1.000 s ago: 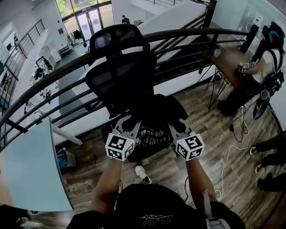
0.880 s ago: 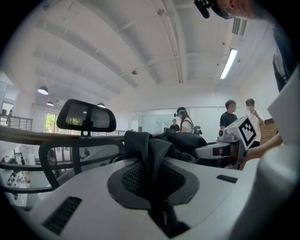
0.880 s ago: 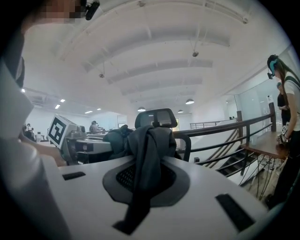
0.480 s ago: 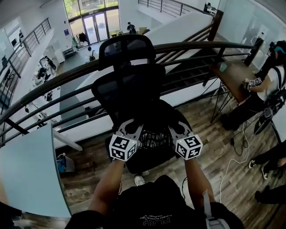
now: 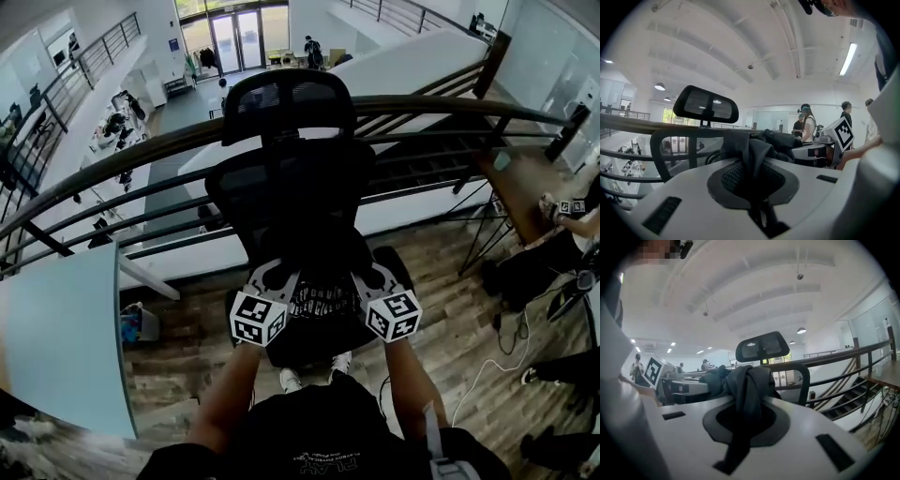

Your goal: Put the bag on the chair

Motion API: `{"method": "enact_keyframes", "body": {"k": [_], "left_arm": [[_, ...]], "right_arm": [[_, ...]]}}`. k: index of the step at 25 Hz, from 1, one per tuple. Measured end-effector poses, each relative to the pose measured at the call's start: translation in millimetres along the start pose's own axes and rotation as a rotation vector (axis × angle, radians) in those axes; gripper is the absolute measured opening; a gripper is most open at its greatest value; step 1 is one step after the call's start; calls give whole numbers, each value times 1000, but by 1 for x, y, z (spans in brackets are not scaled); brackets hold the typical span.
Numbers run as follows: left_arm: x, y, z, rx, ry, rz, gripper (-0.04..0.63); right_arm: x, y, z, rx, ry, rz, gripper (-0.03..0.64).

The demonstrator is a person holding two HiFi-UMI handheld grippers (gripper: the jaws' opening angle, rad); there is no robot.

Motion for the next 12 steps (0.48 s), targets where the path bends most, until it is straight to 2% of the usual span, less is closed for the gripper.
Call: {"method": "enact_keyframes", "body": {"k": [12], "left_arm": [[-52, -30, 43, 64, -56, -69, 52]], "right_arm": [[-44, 36, 57, 121, -121, -50, 28]]}}
Point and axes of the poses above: the fingertips, and each gripper's own axes: z forward along the fingers, y to its right, x out of its top, the point moved 3 cm from there along -z, backward along the fingers, and after that the axes turned 4 degrees about -y, right-handed, at the moved point
